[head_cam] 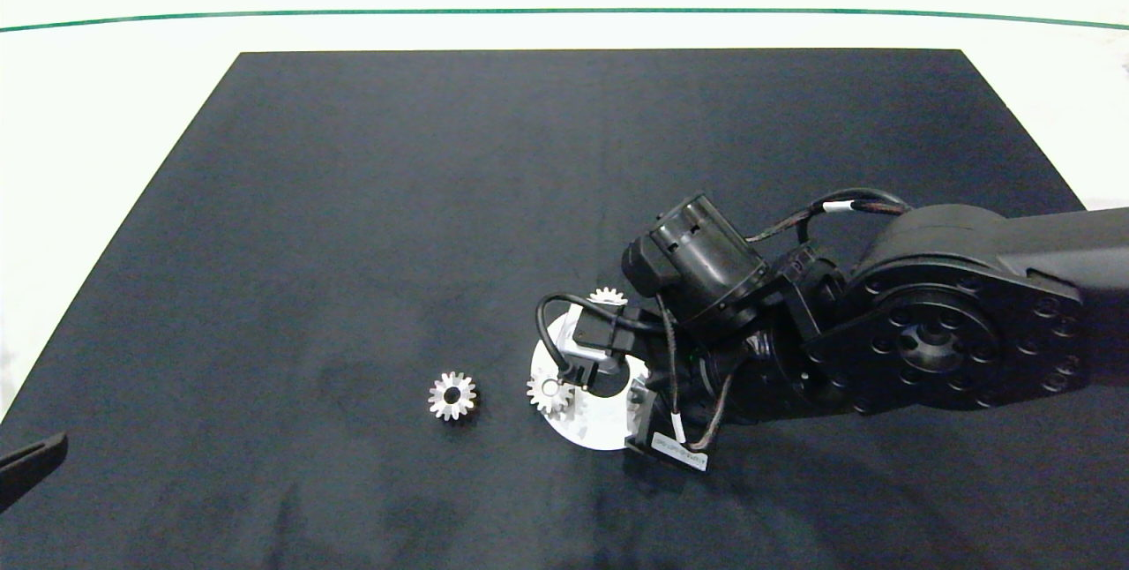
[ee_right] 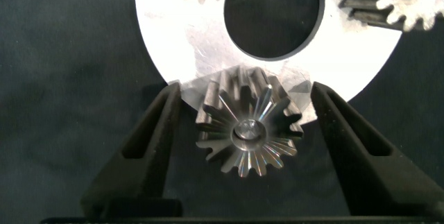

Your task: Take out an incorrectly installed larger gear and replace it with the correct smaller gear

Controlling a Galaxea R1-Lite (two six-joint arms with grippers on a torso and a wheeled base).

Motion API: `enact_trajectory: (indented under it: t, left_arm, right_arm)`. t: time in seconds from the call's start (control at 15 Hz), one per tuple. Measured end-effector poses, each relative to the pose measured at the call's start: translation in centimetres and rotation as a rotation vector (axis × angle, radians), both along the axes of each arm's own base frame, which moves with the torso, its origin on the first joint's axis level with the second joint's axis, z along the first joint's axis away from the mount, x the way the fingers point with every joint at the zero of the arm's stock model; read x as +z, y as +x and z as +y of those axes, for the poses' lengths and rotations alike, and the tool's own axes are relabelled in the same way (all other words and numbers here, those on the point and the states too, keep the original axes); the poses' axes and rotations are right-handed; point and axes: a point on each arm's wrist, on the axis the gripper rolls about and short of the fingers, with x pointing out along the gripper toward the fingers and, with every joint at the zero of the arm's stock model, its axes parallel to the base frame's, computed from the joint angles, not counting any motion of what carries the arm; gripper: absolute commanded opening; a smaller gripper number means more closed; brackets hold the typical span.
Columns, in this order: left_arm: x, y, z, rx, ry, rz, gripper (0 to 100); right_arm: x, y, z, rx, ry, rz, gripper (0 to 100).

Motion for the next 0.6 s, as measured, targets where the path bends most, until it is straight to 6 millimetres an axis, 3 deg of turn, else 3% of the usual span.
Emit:
enact_trajectory:
  t: [0.6]
  left_arm:
    - [-0.11,-0.20,0.01,-0.001,0.000,-0.004,100]
  right_arm:
    - [-0.14,0.01,0.02,-0.011,-0.015,-0.008,54]
